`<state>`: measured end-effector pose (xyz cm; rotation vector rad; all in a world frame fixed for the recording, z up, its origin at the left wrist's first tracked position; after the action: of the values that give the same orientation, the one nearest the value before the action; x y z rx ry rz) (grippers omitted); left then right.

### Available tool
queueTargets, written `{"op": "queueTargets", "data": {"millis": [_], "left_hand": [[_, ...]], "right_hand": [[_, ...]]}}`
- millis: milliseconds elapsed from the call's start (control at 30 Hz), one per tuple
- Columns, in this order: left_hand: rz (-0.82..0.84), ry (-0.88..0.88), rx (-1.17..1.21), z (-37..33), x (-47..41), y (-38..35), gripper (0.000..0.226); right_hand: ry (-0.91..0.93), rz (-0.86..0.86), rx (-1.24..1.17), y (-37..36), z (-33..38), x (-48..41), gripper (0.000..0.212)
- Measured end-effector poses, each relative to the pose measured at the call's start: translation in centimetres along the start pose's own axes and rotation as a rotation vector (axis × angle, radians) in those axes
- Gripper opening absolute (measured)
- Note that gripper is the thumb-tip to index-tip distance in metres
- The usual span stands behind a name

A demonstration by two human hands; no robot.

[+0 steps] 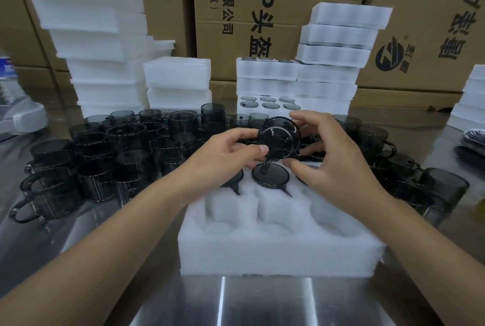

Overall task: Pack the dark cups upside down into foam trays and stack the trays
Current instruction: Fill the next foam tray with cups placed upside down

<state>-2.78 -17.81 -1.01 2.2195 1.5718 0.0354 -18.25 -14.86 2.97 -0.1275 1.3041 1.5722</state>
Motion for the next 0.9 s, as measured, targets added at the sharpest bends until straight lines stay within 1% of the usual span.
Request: {"op": "queueTargets", "data": {"millis": [67, 133, 200, 300, 400, 533, 600, 667, 733, 833, 900], "left_hand": [[-0.007, -0.007, 0.008, -0.1, 0.0, 0.0, 0.021], [-0.018, -0.011, 0.022, -0.3, 0.1, 0.0, 0.015], [-0.022, -0.004, 0.037, -0.2, 0.1, 0.1, 0.016], [-0.039, 0.008, 0.041, -0.1, 0.1, 0.2, 0.025], [-0.086, 0.002, 0.085, -0.1, 0.1, 0.8, 0.013], [-0.109, 0.052, 0.097, 0.2, -0.1, 1.7, 0.017], [-0.102, 0.074, 0.058, 0.0, 0.0, 2.0, 0.023], [-0.054, 0.075, 0.012, -0.5, 0.2, 2.1, 0.031], [0.007, 0.095, 0.001, -1.1, 0.5, 2.3, 0.031], [0.108, 0.146, -0.029, -1.3, 1.0, 2.7, 0.037], [0.171, 0.154, -0.05, -1.3, 1.4, 3.0, 0.036]], "right_hand": [[0.003, -0.004, -0.008, 0.1, 0.1, 0.0, 0.068], [-0.006, -0.007, -0.006, 0.1, 0.0, 0.1, 0.066], [-0.022, -0.008, 0.001, 0.1, -0.1, 0.1, 0.065], [-0.043, -0.002, 0.004, -0.1, -0.4, 0.0, 0.061], [-0.061, -0.029, -0.061, 0.1, -0.5, 0.0, 0.053], [-0.023, -0.035, -0.157, 0.4, 0.3, -0.1, 0.048], [-0.01, 0.024, -0.157, 0.3, 0.8, -0.2, 0.046], [-0.007, 0.12, -0.16, 0.2, 1.3, -0.4, 0.045], [-0.002, 0.219, -0.172, 0.0, 2.1, -0.6, 0.041], [-0.019, 0.38, -0.239, -1.1, 3.5, -1.2, 0.038], [-0.06, 0.481, -0.315, -2.5, 4.3, -1.5, 0.036]]}}
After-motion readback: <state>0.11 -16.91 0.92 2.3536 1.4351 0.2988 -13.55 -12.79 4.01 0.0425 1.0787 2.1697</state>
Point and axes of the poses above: each hand's wrist, its own x-axis away from the middle knuckle, its own y-axis out of the back of the hand, z = x × y, the point moved 9 cm from there along -x, towards the middle knuckle, and after that the axes turned 9 degrees about z, right-handed, at the moved point
